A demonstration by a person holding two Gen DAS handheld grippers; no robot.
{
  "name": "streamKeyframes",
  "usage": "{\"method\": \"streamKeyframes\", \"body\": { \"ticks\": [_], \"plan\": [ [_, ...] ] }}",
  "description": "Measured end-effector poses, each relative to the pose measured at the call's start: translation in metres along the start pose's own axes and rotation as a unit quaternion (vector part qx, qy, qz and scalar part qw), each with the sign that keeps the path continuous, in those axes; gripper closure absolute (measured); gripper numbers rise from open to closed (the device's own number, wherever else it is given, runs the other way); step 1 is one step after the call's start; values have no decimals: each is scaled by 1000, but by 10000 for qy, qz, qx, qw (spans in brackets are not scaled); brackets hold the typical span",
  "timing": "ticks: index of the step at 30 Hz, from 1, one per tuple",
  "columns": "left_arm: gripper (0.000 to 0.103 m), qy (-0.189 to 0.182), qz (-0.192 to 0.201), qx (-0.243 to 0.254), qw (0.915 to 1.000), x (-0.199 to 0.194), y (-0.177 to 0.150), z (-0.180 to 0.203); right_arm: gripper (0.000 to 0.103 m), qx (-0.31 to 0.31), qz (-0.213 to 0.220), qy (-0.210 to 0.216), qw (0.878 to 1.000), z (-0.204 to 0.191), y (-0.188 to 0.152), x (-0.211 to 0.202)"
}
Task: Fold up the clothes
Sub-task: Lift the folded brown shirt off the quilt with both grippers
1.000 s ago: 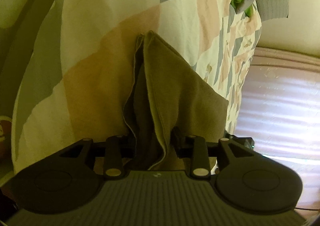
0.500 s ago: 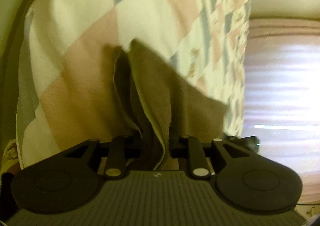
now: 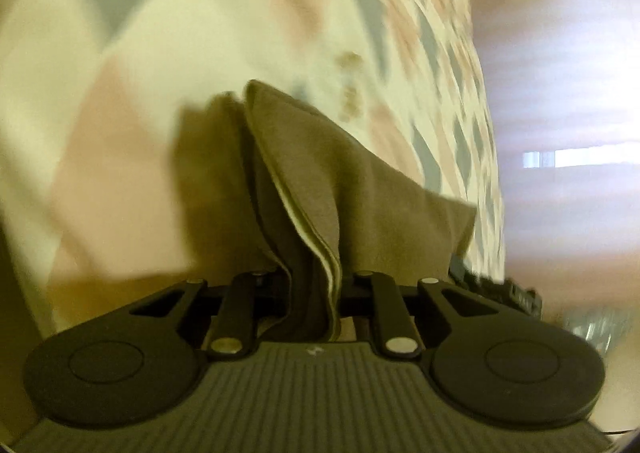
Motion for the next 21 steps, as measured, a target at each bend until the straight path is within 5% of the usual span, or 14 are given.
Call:
{"method": "streamKeyframes", "body": {
  "ticks": [4,8,13,21],
  "plan": [
    [89,-235,-1064,1202,9867,39,2,64,72,1177,1364,-1,9836,24,-65,-86],
    [89,-716,-2159,2206,9485,92,-50,136,72,2062,2845,41,9362,44,-148,-174],
    [90,-1321,-3258,2892,8903,144,-164,218,72,2680,4554,-97,8489,59,-244,-272],
    [90,-2399,-4490,3830,7708,148,-379,358,72,3000,6689,-44,6801,55,-380,-413]
  ]
}}
Point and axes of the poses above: each gripper's, at about its wrist camera, not at the fingertips, and x roughly the way its jaws point, z to its right, y to its top, the point moved 3 cm from there along x, roughly the way its jaws point, and after that the axes turned 13 degrees about z, right-handed, at the moved point
